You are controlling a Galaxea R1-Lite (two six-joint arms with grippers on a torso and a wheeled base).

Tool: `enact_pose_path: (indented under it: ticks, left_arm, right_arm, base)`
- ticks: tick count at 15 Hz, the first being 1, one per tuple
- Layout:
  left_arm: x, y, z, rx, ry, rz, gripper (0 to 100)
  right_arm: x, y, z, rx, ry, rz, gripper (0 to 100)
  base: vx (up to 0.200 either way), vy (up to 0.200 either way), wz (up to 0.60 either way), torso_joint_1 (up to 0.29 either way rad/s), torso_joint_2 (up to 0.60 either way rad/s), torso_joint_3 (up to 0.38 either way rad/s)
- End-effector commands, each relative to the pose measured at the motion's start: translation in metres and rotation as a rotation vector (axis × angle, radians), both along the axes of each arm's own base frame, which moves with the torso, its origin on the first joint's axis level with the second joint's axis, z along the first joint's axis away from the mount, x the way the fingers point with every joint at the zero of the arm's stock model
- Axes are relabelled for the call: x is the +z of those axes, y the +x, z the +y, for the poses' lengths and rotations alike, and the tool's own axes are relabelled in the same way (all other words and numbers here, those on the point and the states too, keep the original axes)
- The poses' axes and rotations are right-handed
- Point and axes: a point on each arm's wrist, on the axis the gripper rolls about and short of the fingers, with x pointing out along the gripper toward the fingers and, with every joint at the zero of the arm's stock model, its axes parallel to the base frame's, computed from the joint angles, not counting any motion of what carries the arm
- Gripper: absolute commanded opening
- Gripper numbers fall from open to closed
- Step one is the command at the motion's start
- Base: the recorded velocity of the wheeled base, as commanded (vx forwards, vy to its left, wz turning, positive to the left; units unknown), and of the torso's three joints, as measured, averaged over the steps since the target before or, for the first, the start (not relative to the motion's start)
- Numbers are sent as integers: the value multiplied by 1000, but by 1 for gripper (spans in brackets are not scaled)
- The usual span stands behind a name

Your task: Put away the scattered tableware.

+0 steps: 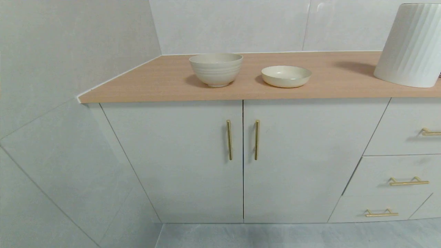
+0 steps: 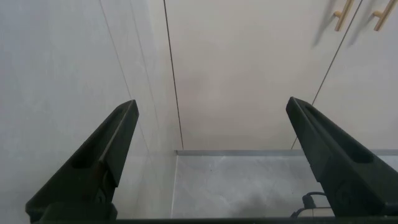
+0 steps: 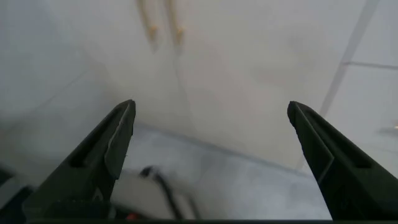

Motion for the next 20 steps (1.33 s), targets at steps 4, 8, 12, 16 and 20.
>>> enact_pose_path:
  ticks: [4,8,12,16,20]
  left_arm:
    - [0,0,0,0,0,0,100]
    - [0,0,0,0,0,0,100]
    - [0,0,0,0,0,0,100]
    - [0,0,0,0,0,0,100]
    - [0,0,0,0,0,0,100]
  right_arm:
    - [68,116,40,378,-21,292,100]
    - [58,172,87,517,-22,309,100]
    - [40,235,133,552,35,313,100]
    - [23,280,158,547,66,308,100]
    - [4,306,172,545,110,275,100]
  base:
    - [0,0,0,0,0,0]
    - [0,0,0,0,0,0]
    - [0,0,0,0,0,0]
    - [0,0,0,0,0,0]
    - [0,0,0,0,0,0]
